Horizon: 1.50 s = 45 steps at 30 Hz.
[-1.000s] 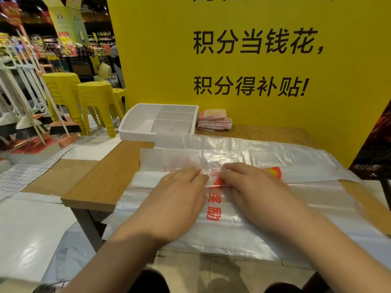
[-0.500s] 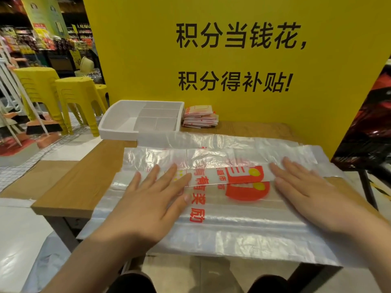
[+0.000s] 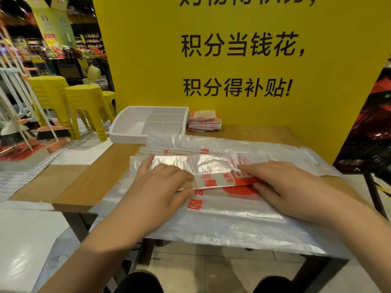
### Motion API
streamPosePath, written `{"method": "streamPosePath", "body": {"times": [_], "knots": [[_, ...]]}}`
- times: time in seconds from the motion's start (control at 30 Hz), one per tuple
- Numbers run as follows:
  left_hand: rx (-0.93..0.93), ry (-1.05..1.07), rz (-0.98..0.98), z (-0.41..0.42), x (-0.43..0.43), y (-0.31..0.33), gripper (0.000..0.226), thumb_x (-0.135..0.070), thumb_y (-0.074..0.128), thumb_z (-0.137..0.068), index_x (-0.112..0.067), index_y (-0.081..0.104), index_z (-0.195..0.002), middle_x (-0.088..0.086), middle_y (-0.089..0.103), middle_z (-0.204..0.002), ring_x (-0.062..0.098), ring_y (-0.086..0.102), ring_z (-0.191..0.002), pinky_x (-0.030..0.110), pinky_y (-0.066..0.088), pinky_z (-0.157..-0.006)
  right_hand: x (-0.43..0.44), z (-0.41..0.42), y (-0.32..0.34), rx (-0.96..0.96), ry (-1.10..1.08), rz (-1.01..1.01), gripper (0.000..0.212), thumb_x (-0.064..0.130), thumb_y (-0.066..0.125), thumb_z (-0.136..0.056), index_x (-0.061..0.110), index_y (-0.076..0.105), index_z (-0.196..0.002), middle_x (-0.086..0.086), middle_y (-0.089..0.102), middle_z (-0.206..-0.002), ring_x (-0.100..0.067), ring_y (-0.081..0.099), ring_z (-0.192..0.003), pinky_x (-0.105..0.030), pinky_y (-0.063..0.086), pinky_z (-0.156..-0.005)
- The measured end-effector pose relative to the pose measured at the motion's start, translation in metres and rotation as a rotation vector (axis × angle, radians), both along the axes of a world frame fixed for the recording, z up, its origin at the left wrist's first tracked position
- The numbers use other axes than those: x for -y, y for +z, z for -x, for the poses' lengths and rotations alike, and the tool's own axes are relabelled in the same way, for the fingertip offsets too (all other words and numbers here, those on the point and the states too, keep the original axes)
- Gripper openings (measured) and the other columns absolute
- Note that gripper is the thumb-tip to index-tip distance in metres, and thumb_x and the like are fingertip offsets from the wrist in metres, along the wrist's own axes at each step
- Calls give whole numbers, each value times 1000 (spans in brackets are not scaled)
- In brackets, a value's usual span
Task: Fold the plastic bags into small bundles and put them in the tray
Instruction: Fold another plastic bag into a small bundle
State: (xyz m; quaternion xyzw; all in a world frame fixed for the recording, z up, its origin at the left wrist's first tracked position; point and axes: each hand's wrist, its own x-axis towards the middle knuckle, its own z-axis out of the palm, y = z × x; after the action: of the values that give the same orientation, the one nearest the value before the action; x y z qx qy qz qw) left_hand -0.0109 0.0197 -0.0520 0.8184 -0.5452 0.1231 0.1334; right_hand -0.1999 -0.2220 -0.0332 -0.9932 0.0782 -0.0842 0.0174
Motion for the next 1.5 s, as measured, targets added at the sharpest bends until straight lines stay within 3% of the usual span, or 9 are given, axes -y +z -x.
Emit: {"method": "streamPosePath", "body": {"times": [0.07, 0.13, 0.37, 0.5, 0.63, 0.9, 1.13, 1.37, 1.5], "knots": [[-9, 6, -56, 1, 0, 6, 48, -57, 20, -97, -40, 58, -121, -20, 63, -114, 8, 56, -111, 34, 35, -108, -6, -2, 4, 3, 3, 52, 47, 44, 38, -103, 42, 34, -150, 22, 52, -140, -5, 49, -124, -22, 33, -104], [-53, 15, -41, 0, 0, 14, 45, -53, 19, -101, -39, 57, -120, -18, 58, -116, 8, 56, -107, 32, 47, -90, -12, -7, 10, 11, -9, 63, 45, 46, 32, -104, 43, 35, -148, 19, 54, -138, -9, 53, -122, -29, 40, -103], [-67, 130, -51, -23, 26, 33, 25, -39, 39, -105, -36, 54, -125, -7, 62, -118, 20, 59, -103, 39, 49, -87, -5, -44, 16, 55, -153, 94, 48, 42, 38, -103, 40, 30, -150, 7, 53, -142, -25, 55, -122, -39, 43, -98], [-48, 114, -53, -26, 29, 20, 37, -28, 48, -103, -32, 51, -140, -2, 54, -132, 23, 51, -121, 39, 42, -100, -4, -53, 6, 28, -174, 128, 49, 40, 39, -103, 34, 34, -151, 4, 48, -147, -23, 47, -130, -39, 35, -108], [-33, 86, -126, -14, 28, 14, 46, -21, 46, -102, -29, 45, -147, -3, 41, -153, 21, 36, -139, 34, 28, -116, -13, -55, -4, 29, -144, 127, 53, 31, 39, -104, 27, 28, -156, 2, 26, -163, -17, 22, -150, -39, 11, -123], [-184, 78, -215, 12, 27, -4, 59, -52, 20, -104, -32, 12, -159, -12, 6, -167, 5, -4, -152, 38, -5, -124, -56, -60, -17, -117, -82, -153, 57, 53, 17, -105, 37, 9, -159, 10, -2, -167, -11, -4, -154, -36, -2, -125], [-225, 134, -341, -3, 2, -1, 69, -76, -4, -83, -56, -16, -148, -20, -31, -157, 11, -30, -146, 42, -15, -122, -8, -30, -16, -184, -174, -253, 57, 60, 9, -99, 49, 3, -155, 19, -13, -164, 0, -15, -149, -24, -10, -120], [-248, 206, -331, -10, -16, -2, 75, -84, -14, -72, -65, -14, -144, -19, -30, -158, 13, -27, -148, 44, -18, -120, 43, 4, -14, -266, -431, -212, 60, 55, 12, -102, 39, -1, -158, 5, -14, -166, -10, -11, -153, -33, -7, -122], [-232, 212, -223, -8, -16, -1, 87, -87, -6, -69, -59, 13, -149, -14, 1, -166, 12, -5, -153, 48, -20, -119, 40, 2, -9, -251, -436, -116, 65, 62, 13, -99, 37, 5, -159, 5, -6, -167, -12, -6, -154, -41, -4, -124]]}}
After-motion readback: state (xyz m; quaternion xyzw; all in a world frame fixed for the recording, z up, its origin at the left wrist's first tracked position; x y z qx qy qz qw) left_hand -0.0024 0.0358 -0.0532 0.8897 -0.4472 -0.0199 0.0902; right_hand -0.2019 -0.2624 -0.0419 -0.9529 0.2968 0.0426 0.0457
